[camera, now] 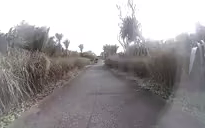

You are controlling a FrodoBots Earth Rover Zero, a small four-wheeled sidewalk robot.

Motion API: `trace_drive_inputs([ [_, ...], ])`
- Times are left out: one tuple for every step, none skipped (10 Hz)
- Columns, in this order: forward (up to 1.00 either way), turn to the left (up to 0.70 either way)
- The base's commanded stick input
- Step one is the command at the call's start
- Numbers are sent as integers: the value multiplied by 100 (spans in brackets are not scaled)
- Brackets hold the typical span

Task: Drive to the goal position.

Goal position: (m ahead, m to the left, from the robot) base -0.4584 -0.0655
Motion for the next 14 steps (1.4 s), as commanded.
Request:
trace_drive_inputs([
  [0, 0],
  [0, 0],
  [0, 0],
  [0, 0],
  [70, 0],
  [70, 0],
  [70, 0],
  [70, -35],
  [70, -35],
  [25, -23],
  [0, -11],
  [0, 0],
  [0, 0],
  [0, 0],
])
